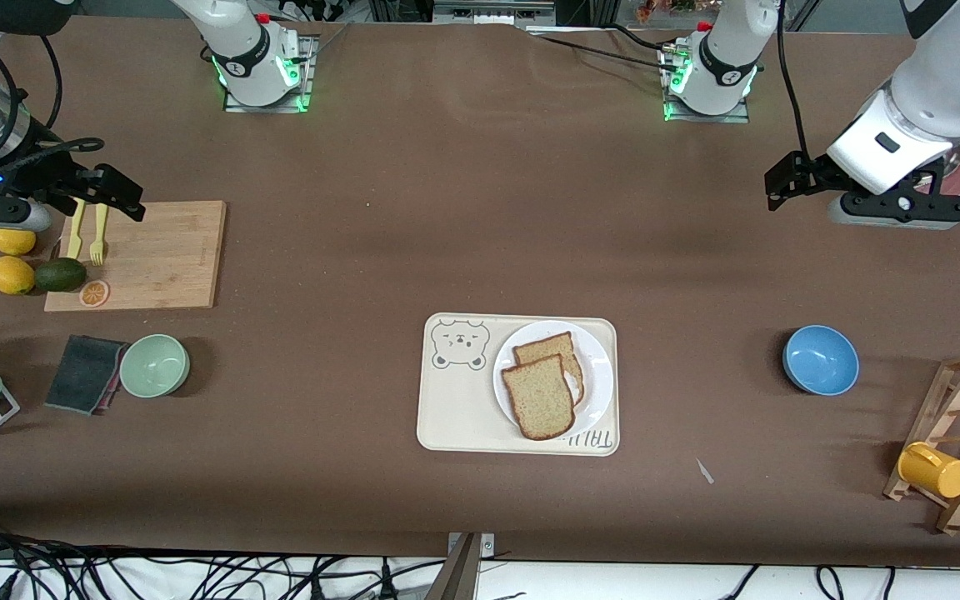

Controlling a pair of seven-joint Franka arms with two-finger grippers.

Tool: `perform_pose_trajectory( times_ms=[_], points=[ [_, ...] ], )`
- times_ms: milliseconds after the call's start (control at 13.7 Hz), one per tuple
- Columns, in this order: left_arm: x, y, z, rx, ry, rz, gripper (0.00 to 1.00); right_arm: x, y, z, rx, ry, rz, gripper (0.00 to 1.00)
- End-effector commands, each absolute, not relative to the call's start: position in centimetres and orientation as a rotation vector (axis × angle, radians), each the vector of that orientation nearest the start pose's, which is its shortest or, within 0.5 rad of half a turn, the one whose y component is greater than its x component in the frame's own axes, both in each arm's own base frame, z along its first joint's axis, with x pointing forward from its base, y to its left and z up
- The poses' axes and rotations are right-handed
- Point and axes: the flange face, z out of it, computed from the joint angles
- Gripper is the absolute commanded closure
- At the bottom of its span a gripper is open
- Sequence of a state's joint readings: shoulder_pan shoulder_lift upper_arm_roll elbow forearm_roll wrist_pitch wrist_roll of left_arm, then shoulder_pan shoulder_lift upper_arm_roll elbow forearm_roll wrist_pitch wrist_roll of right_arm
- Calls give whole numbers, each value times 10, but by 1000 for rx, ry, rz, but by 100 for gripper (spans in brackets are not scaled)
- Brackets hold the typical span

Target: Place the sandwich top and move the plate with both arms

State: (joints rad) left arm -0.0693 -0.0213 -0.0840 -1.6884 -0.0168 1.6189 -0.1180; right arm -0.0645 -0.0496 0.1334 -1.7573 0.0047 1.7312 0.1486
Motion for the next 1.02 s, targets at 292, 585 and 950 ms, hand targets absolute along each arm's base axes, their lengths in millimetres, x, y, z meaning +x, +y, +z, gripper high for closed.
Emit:
perform_pose_trajectory(
  times_ms=[292,585,950],
  points=[
    [546,-77,597,-3184,37,52,0,549,39,585,-3135,138,-45,0],
    [546,-79,596,-3142,62,51,0,549,39,585,-3136,134,-40,0],
    [546,-80,596,-3142,62,47,0,548,37,585,-3136,138,-38,0]
  ],
)
